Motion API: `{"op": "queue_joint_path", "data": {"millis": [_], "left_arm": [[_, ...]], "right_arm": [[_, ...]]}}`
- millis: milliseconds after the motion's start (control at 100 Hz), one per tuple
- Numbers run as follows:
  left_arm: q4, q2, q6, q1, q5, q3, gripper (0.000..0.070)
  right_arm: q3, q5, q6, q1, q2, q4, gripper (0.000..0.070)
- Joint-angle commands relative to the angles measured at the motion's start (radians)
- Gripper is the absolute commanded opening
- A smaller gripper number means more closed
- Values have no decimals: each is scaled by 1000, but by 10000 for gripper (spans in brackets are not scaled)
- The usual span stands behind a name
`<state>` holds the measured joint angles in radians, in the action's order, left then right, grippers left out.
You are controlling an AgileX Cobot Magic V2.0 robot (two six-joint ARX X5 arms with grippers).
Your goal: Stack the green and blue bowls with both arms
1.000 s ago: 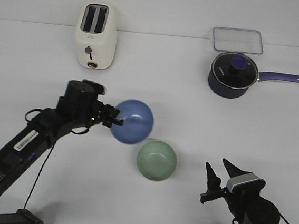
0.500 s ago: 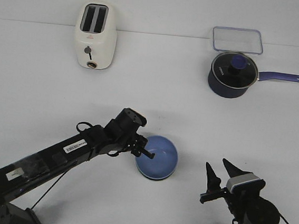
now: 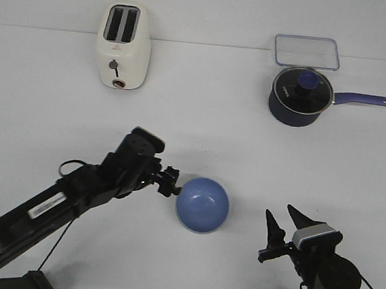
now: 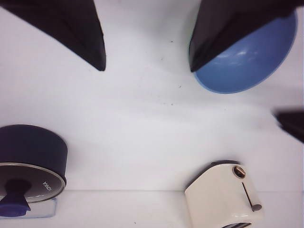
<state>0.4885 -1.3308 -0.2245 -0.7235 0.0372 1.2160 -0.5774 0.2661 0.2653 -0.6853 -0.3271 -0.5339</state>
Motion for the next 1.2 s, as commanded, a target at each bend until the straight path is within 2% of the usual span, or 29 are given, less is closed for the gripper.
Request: {"op": "queue_joint_path", "data": {"millis": [0, 100, 200, 330, 450, 480, 520, 550, 570, 580, 590, 620, 1190], "left_arm": [[-2, 88, 38, -7, 67, -15, 387], [-57, 241, 28, -6, 129, -145, 387], [-143, 419, -31, -3, 176, -366, 387], [-205, 588, -109, 0, 181, -577, 387], [-224, 680, -121, 0, 181, -661, 379], [-221, 692, -121, 0, 181, -664, 370], [-224, 704, -120, 0, 181, -663, 300], [-226, 711, -120, 0, 180, -663, 178], [-227, 715, -120, 0, 180, -663, 73], [-228, 717, -120, 0, 180, -663, 16], [-228, 719, -120, 0, 180, -663, 0], [-229, 724, -121, 0, 179, -663, 19], [-230, 830, -121, 0, 172, -663, 13]], "right_arm": [[-8, 4, -8, -7, -1, 12, 370], [-8, 4, -8, -7, -1, 13, 370], [-7, 4, -9, -7, -1, 13, 370], [-8, 3, -9, -7, -1, 12, 370], [-8, 4, -9, -7, -1, 11, 366], [-8, 4, -9, -7, -1, 9, 332], [-8, 3, -9, -7, -1, 6, 213], [-8, 3, -9, -7, -1, 1, 80], [-8, 3, -9, -7, -1, -3, 0], [-8, 3, -9, -7, -1, -6, 0], [-7, 4, -9, -7, -1, -8, 0], [-8, 4, -9, -7, -1, -11, 8], [-8, -3, 2, -7, 1, -12, 8]]}}
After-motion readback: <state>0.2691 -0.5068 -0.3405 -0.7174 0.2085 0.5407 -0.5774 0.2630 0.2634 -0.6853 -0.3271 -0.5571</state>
